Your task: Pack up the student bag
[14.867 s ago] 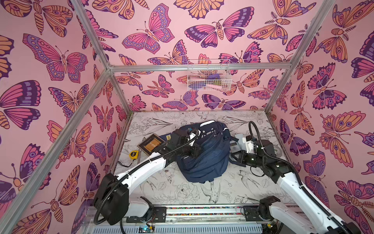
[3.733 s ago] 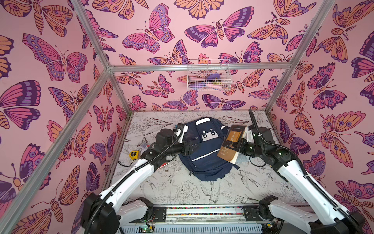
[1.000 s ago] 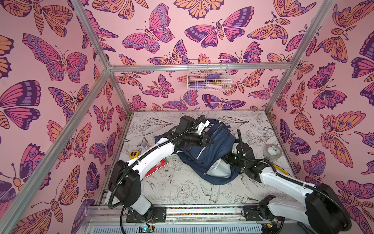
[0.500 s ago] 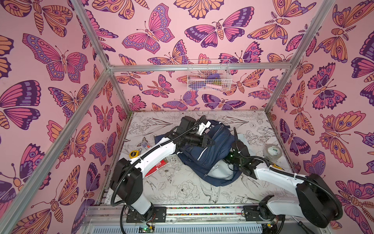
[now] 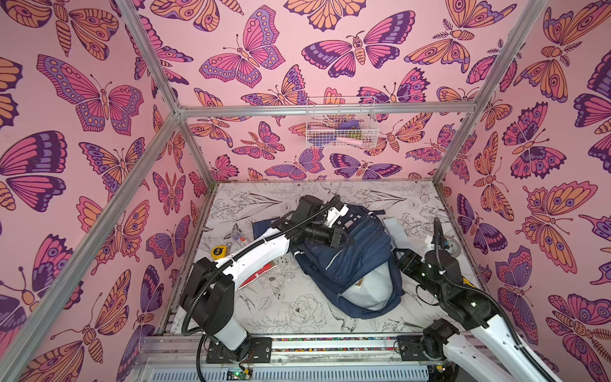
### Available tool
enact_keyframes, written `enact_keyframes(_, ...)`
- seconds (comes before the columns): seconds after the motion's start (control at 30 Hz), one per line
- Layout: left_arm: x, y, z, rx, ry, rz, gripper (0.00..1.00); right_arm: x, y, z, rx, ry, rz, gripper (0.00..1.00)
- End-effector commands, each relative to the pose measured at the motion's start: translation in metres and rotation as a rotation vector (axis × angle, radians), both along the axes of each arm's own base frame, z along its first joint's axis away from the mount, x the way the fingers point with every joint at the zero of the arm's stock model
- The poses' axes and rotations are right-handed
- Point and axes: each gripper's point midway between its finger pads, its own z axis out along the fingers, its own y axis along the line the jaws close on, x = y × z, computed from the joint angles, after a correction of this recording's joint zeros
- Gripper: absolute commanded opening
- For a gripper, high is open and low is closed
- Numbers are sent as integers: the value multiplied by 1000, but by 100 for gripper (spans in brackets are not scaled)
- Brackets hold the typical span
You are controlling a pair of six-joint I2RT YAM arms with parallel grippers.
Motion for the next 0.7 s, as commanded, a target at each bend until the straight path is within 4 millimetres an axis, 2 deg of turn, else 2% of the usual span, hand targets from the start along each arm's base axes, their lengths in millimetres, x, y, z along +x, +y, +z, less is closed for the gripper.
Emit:
enact_keyframes(0.0,6,9,-6,12,-44,27,0,-9,-22,13,-135,31,-37,68)
enact_keyframes(0.2,-4,13,-34,86,-1,20,0,-2,-15,41,-147,5,5,64)
enact_keyframes(0.23,-7,11,-37,88,10,13,4,0,-8,44,-135,-5,32,63)
enact_keyframes(0.3,-8,11,-37,93,19,22,21,5,8,48,-100,-19,97,60)
enact_keyframes(0.4,-2,20,-28,101,-14,73,42,15,37,53,-58,-7,218,54)
enact_keyframes(0.47,10,37,-19,122,-39,162,51,21,57,54,-29,14,300,51)
enact_keyframes(0.53,27,63,-13,155,-48,289,54,28,78,57,-3,25,375,49)
enact_keyframes(0.57,37,82,-12,177,-40,372,57,30,88,59,2,23,410,49)
enact_keyframes(0.67,58,144,-19,222,31,615,58,37,120,66,-15,6,498,49)
